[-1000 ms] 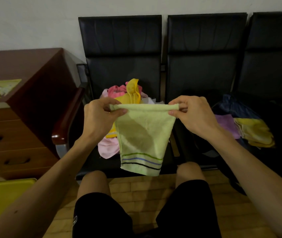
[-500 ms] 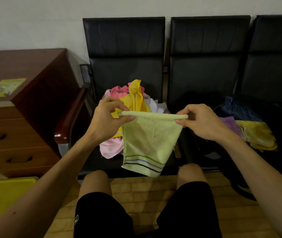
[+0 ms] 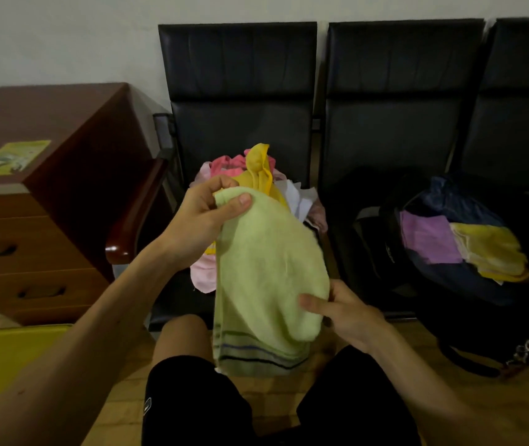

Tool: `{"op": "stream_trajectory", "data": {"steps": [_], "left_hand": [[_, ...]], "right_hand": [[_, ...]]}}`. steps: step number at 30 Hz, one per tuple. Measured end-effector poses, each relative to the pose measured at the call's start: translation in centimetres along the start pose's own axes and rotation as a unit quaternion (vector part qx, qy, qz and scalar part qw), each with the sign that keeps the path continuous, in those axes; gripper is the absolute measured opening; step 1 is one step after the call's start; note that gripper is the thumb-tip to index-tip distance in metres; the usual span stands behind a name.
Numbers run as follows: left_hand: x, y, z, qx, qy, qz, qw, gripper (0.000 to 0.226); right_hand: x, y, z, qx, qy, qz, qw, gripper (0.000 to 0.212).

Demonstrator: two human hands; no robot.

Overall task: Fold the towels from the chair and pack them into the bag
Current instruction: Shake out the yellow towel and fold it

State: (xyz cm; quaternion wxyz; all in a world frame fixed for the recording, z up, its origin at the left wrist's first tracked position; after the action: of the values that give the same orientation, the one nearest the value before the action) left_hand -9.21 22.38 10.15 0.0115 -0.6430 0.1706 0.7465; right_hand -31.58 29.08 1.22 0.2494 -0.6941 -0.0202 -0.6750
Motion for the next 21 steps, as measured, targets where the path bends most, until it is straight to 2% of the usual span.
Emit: {"op": "stream_trajectory", "data": {"steps": [5,8,11,14,17,19,21], "left_hand": [[0.6,-0.1,-1.8,-0.077,0.032,-0.018,0.996,0.013],[1.4,-0.1,-2.0,-0.101,0.017,-0.054,0.993,0.012],[2.4,0.0,-1.9,-0.13,-0.055,-0.131,0.981,0.003],[3.8,-0.1,-1.5,-0.138,-0.152,-0.206,0.957,0.01],[6.0,-1.1,-0.9,-0.121,-0.253,-0.278,0.919,0.035],[7.3,-2.3,-0.2,-0.12,-0.343,-0.291,0.885,0.055],[7.8,-3.9,0.9,-0.116,-0.378,-0.304,0.866,0.055]], "right_hand": [[0.1,-0.4,1.0,0.015,0.143,-0.027,0.989,0.06],[0.7,-0.8,1.4,0.034,0.143,-0.026,0.989,0.067],[1.4,-1.1,1.4,0.015,0.142,-0.008,0.99,0.076],[2.6,-1.6,1.5,-0.004,0.135,-0.014,0.991,0.059],[3.9,-1.9,1.5,-0.036,0.15,-0.032,0.988,0.036],[4.4,-1.8,1.5,-0.047,0.17,-0.047,0.983,0.034],[4.7,-1.8,1.3,-0.053,0.182,-0.062,0.98,0.035]]}}
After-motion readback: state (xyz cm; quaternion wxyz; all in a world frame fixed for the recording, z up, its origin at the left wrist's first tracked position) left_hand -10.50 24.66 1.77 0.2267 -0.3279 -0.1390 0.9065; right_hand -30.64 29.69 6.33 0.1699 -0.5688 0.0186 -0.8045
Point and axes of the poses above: each hand's wrist, its own y-axis towards the middle knuckle, its own z-axis out of the palm, x = y × z, the point moved 1 cm from there along y, towards the middle knuckle, and after that the axes turned 15 degrees about -y, right-handed, at the moved point
